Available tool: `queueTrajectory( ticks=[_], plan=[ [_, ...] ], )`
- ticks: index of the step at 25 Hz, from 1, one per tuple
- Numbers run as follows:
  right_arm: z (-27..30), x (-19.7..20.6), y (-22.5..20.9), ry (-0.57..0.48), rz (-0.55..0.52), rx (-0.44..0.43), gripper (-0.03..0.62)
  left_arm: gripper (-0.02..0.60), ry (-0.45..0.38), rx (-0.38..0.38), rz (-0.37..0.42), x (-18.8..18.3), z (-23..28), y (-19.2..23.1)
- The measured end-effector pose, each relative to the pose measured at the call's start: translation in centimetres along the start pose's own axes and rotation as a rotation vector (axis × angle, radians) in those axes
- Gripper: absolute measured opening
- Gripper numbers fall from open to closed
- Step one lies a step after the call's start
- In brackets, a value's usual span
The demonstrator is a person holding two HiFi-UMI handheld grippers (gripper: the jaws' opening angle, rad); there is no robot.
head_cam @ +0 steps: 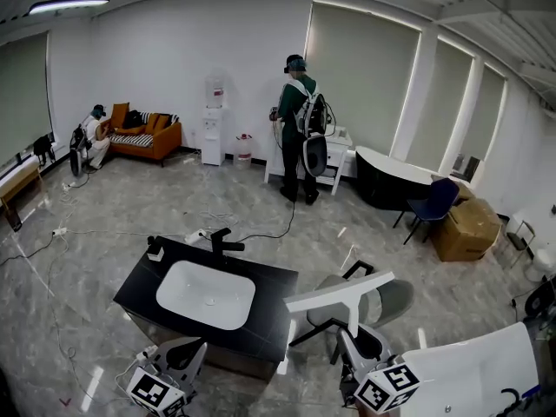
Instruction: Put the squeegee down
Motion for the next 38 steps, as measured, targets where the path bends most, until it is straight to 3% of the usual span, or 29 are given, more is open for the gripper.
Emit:
queueTrajectory(
  ticks=[7, 16, 30, 38],
  plan=[
    [2.4, 0.1, 2.2, 0.02, -0.025, 0.001, 0.098, 0.005, -0.01, 0.001, -0.039, 1.0, -0.8, 2.7],
    [8.6, 0.2, 0.5, 0.033, -0.012, -0.099, 0.098, 0.005, 0.014, -0.093, -0.066, 2.1, 1.1, 5.2],
    [19.2, 0.3, -10.2, 0.083, 0.035, -0.306, 0.098, 0.005, 0.074, -0.292, -0.062, 3.2, 10.9, 5.0],
    [23.7, 1.2, -13.6, 0.114, 0.065, -0.415, 0.098, 0.005, 0.11, -0.409, -0.059, 3.7, 13.5, 4.1]
  ],
)
Point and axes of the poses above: the fingertips, and each gripper's own axes: z forward along the fingers, y to its left, x out of its underside, the point moved 3 cm from there along -z, backward along the fingers, and after that the axes turned 1 degree about z, right-handed, at the moved point
